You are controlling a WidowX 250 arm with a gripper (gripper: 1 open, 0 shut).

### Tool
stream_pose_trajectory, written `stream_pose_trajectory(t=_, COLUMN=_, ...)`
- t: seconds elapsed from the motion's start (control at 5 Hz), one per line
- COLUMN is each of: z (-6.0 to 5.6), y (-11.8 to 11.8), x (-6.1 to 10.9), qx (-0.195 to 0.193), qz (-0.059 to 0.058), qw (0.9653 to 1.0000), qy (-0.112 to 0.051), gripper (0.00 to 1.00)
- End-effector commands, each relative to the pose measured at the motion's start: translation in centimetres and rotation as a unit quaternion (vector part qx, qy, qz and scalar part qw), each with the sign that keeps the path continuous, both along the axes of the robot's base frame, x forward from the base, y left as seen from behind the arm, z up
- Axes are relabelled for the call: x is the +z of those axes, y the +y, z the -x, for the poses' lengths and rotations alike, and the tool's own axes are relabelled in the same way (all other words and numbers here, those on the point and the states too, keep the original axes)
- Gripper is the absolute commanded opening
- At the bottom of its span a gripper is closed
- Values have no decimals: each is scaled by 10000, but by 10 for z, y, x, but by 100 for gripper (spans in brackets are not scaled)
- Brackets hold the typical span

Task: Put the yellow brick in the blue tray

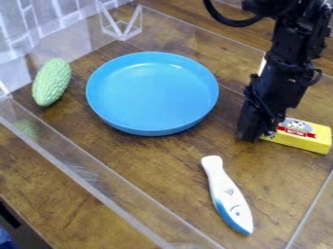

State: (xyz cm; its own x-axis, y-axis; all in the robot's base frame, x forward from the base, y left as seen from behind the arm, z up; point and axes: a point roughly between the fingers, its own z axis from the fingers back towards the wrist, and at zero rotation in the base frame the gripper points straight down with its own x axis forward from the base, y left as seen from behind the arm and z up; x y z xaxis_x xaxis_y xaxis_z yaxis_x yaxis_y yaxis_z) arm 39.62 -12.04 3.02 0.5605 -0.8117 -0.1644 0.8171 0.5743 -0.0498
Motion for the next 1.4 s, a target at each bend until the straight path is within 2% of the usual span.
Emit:
stream_pose_trajectory(t=0.0, z=-2, y=-10, x=20, qx=-127, qz=91, qw=9996, qy=-236, gripper=0)
stream_pose_trajectory(t=1.0, z=-2, y=-8, x=24, qx=-152, qz=110, qw=9997, qy=-178, gripper=0)
stream_pose_trajectory(t=1.2, z=-2, y=-12, x=26, qx=-211, qz=136, qw=9995, qy=-201, gripper=100)
